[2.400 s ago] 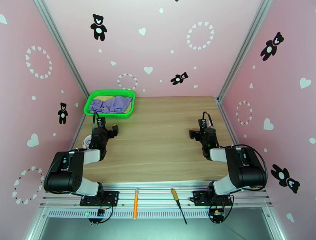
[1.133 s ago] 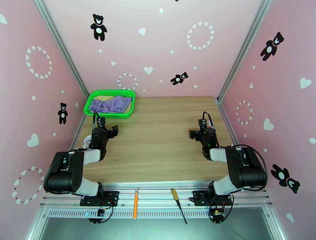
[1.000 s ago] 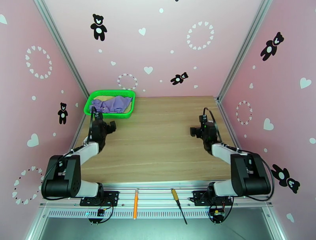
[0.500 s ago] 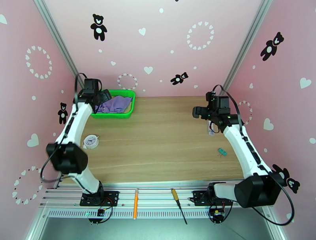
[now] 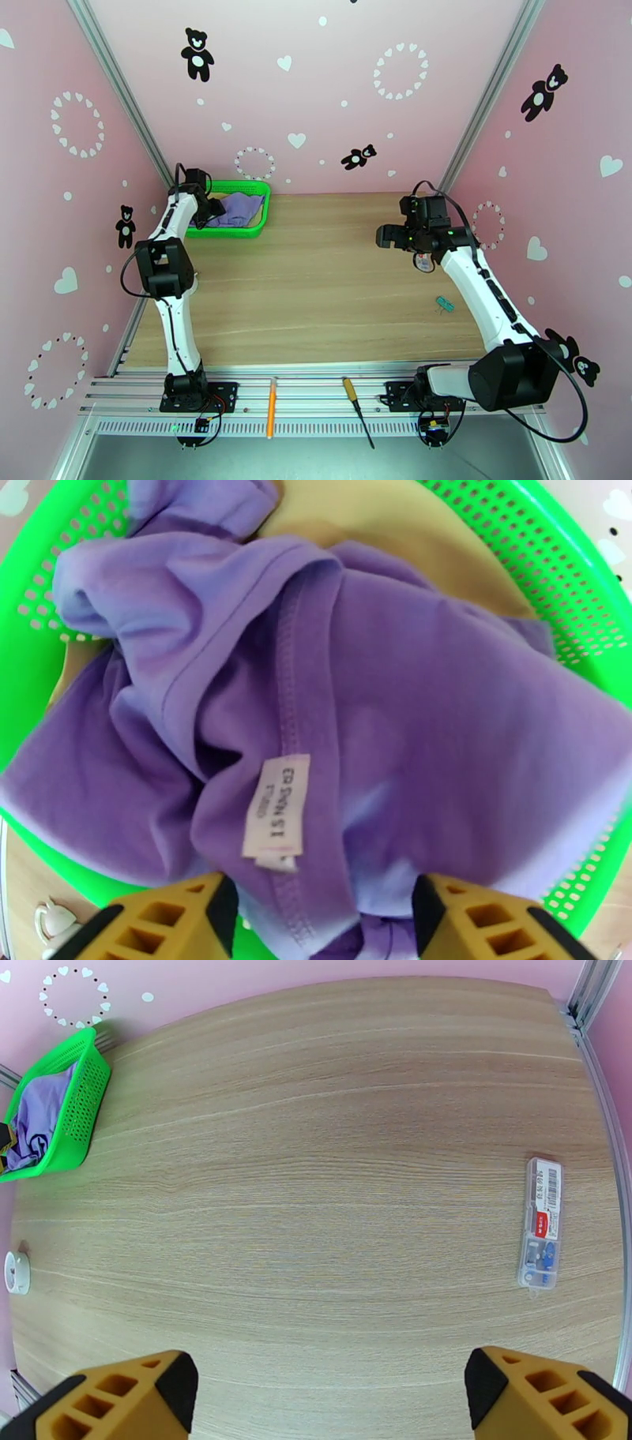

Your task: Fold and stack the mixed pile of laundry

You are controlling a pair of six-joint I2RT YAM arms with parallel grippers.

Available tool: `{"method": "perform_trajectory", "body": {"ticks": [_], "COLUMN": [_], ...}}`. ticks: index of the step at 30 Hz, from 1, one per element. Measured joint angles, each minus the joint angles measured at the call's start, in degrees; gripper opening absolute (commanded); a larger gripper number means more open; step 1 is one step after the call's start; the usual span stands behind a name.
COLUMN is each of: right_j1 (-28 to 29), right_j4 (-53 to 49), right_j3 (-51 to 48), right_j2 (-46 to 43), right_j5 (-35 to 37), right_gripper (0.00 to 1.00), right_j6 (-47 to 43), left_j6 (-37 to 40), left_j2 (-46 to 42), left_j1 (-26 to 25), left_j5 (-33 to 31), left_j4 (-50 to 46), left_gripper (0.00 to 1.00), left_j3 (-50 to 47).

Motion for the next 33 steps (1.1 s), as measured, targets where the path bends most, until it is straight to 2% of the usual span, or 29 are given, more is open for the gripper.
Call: {"method": "perform_trajectory", "body": {"ticks": [4,8,11,18,22,27,33], "right_j1": [0.2,0.3,0.3,0.3,0.3,0.3,0.3], "right_j4": [0.0,-0.3,-0.6,-1.8,-2.4,-2.6,-2.5], "right_j3": [0.0,0.0,0.0,0.0,0.3,1.8,3.2], "right_j2": [-0.1,-0.6,-1.3,-3.4,-5.1,-8.5,-12.3], "right_j5": [0.1,0.1,0.3,0.8,0.7,-0.4,-3.6], "right_gripper": [0.94,0.94,0.94,0.93,0.93,0.93,0.93], "right_j6": [0.0,0.0,0.1,0.0,-0.1,0.0,0.7], "left_j6": [0.7,1.4,1.5,1.0,1.1,1.7,1.7], "left_j2": [1.5,2.8,3.7,3.1,-1.1,-12.6,-27.4], "left_j1": [0.0,0.0,0.0,0.0,-0.3,-3.2,-10.7], "left_j5": [-0.4,-0.6,-0.5,1.5,3.2,6.3,11.6], "left_j4": [0.3,-0.2,-1.1,-3.3,-6.0,-9.4,-11.4], "left_gripper": [0.51,0.25,0.0,0.0,0.0,0.0,0.0], "left_j3": [0.3,1.5,2.6,7.4,12.4,21.1,24.4]}}
